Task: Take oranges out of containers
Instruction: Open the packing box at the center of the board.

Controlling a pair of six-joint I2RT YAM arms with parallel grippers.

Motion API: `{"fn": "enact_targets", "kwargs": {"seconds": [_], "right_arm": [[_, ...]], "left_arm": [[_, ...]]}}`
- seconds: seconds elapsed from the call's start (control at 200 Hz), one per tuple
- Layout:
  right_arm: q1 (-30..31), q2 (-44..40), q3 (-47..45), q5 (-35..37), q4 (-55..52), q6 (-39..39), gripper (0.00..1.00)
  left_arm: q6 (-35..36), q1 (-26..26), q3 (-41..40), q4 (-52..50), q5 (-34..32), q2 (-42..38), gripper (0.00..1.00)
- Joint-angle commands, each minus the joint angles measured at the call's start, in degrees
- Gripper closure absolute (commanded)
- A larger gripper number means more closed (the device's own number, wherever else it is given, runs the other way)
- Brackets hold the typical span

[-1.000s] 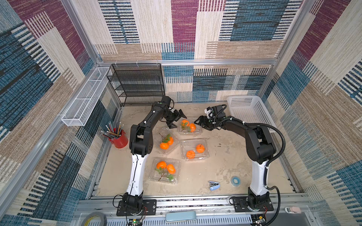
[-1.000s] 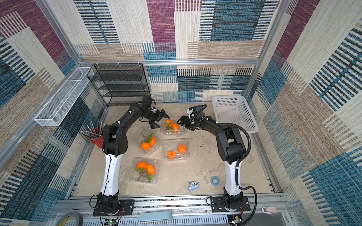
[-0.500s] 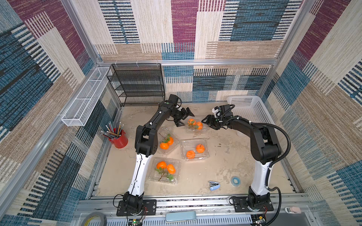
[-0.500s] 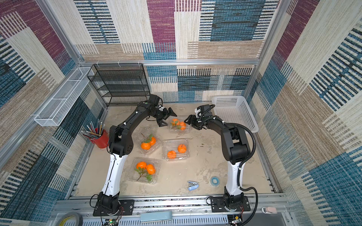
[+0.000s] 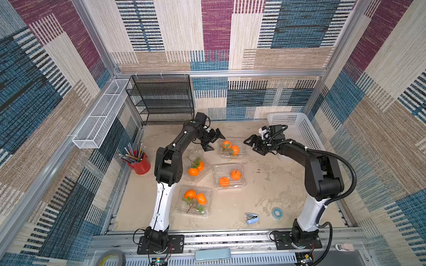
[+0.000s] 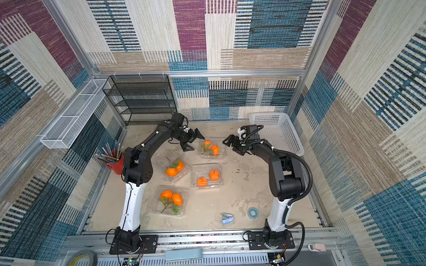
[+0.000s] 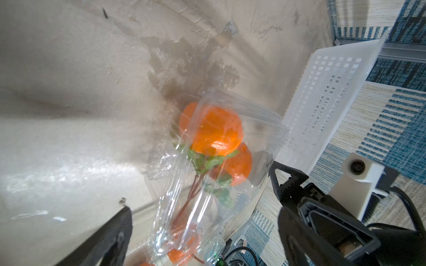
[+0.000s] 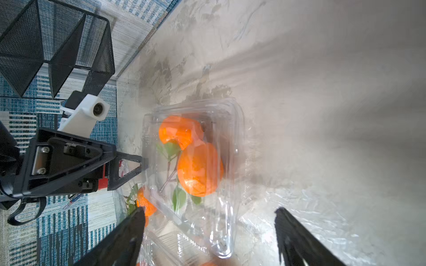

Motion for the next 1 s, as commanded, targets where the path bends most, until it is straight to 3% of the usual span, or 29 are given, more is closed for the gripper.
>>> {"fn": "enact_targets", "kwargs": {"seconds": [0.0,0.17,0.992], "right_arm": [[-0.1,-0.1,-1.6,-5.8,5.9,-1.7,0.13],[-0.1,2.1,-3.7,-11.3,11.3,-1.6,0.15],[-0.1,5.0,-1.1,-14.3,16.7,1.5,0.29]], "left_arm": [[1.3,-0.1,-0.7,-0.8,-0.2,-1.2,0.01],[1.2,-0.3,-0.6,-0.8,0.5,-1.3,0.0],[-0.7,-1.3,2.3,-0.8,1.2,2.6,0.0]]}}
